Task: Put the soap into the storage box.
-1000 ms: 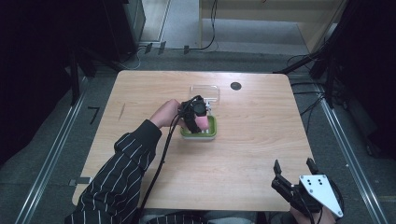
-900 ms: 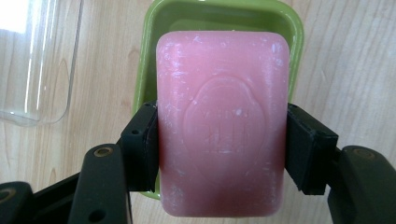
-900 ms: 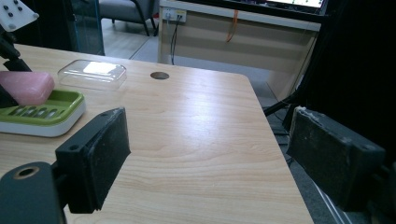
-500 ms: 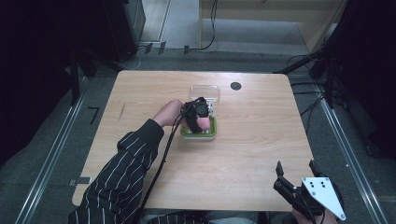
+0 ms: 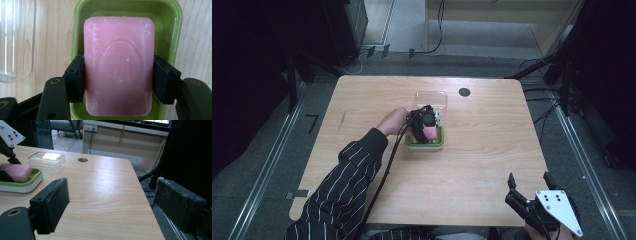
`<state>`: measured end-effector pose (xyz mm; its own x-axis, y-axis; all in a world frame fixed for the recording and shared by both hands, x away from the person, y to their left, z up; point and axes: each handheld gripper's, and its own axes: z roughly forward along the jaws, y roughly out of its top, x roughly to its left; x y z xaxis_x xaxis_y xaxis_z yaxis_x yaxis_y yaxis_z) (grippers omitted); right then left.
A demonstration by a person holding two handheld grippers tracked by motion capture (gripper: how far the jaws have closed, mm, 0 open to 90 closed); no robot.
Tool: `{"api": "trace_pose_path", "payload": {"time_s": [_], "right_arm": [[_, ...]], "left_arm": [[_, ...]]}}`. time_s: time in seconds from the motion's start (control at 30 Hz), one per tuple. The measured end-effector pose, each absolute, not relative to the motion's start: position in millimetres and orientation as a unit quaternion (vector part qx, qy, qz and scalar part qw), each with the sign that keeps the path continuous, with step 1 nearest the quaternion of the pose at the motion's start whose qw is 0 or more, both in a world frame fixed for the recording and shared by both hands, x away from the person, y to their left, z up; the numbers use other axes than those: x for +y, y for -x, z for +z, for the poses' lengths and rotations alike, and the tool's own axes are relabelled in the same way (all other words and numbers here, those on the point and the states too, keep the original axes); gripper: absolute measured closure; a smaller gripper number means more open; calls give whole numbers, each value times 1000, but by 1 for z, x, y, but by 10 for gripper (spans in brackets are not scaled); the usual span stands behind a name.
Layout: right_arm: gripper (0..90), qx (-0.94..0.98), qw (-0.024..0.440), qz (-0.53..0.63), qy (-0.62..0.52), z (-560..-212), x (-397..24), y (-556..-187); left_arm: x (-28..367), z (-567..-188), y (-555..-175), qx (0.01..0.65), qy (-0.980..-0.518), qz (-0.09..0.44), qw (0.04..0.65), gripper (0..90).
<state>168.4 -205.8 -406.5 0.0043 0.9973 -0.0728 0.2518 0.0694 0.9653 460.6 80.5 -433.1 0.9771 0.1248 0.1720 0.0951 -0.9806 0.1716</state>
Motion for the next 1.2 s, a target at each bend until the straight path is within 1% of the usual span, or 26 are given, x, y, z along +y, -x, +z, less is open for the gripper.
{"api": "trace_pose_path", "payload": {"time_s": [0.53,0.67,0.8,0.93,0.97,1.07,1.13,1.2], "right_arm": [[127,572,452,412,-546,-406,-206,-168],[127,573,453,411,-545,-406,-206,-168],[127,572,454,412,-545,-406,-206,-169],[127,573,452,413,-545,-406,-205,-169],[127,573,453,413,-544,-406,-206,-169],[127,574,451,414,-544,-406,-205,-170],[127,575,450,415,-543,-406,-204,-170],[127,574,450,416,-543,-406,-205,-171]], "left_arm": [[82,-434,-463,57,-991,93,82,371],[84,-430,-462,56,-989,98,95,376],[84,-428,-462,68,-989,89,98,365],[85,-427,-463,90,-989,72,92,337],[85,-427,-463,95,-989,69,88,311],[88,-425,-463,110,-988,65,87,274],[89,-424,-463,121,-987,67,85,209],[91,-422,-463,124,-986,66,84,173]]}}
